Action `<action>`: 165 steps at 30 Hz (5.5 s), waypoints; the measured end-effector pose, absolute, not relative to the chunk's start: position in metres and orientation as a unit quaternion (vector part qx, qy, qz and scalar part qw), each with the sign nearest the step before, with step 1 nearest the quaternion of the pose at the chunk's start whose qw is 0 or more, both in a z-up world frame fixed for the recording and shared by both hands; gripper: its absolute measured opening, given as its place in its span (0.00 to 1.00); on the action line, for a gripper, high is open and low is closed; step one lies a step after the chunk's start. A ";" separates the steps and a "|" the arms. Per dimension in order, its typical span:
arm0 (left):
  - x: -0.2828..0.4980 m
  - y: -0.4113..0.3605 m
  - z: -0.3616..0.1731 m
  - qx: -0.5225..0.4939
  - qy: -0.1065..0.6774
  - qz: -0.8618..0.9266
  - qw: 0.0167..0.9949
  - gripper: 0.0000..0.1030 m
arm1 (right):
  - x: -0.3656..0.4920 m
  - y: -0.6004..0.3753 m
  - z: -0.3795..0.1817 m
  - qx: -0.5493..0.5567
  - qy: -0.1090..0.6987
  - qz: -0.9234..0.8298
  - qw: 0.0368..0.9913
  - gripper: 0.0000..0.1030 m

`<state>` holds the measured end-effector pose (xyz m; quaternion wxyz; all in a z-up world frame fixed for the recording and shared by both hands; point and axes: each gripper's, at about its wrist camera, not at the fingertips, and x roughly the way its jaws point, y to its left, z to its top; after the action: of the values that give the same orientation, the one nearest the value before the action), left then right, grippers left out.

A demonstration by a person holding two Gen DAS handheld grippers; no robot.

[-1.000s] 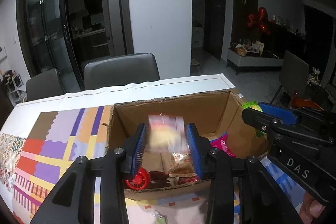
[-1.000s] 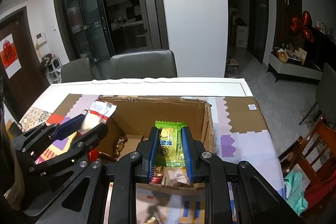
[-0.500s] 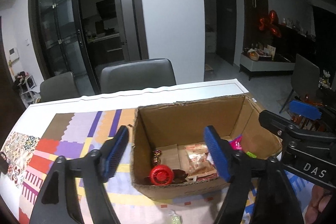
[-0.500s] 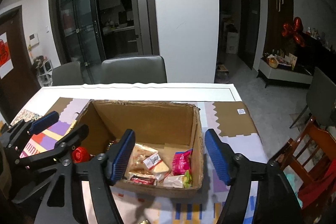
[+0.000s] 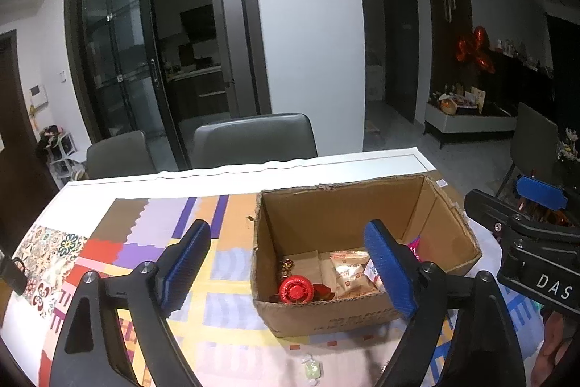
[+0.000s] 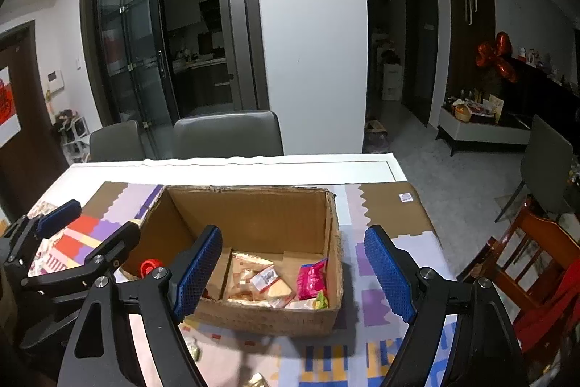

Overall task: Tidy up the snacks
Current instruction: 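Withdraw both grippers from the box toward the last two candies, then grasp the small green sweet with the left gripper while the right gripper grasps the gold foil candy, then carry the green sweet and gold candy over the box with both grippers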

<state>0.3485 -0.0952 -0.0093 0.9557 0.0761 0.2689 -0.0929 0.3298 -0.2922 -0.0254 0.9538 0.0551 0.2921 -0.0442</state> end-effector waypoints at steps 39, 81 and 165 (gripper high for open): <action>0.287 -0.053 -0.039 0.080 0.288 -0.086 0.951 0.93 | 0.258 -0.267 -0.047 0.025 0.283 -0.074 0.956 0.84; 0.299 -0.059 -0.163 0.095 0.395 -0.129 0.904 0.81 | 0.246 -0.238 -0.173 -0.015 0.382 -0.023 0.924 0.84; 0.280 -0.090 -0.123 0.081 0.383 -0.158 0.907 0.18 | 0.251 -0.266 -0.137 0.036 0.373 0.000 0.927 0.27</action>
<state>0.2804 -0.0897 -0.1229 0.9067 0.0806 0.3828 -0.1575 0.2514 -0.2657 -0.1368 0.9272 0.0361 0.3728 0.0002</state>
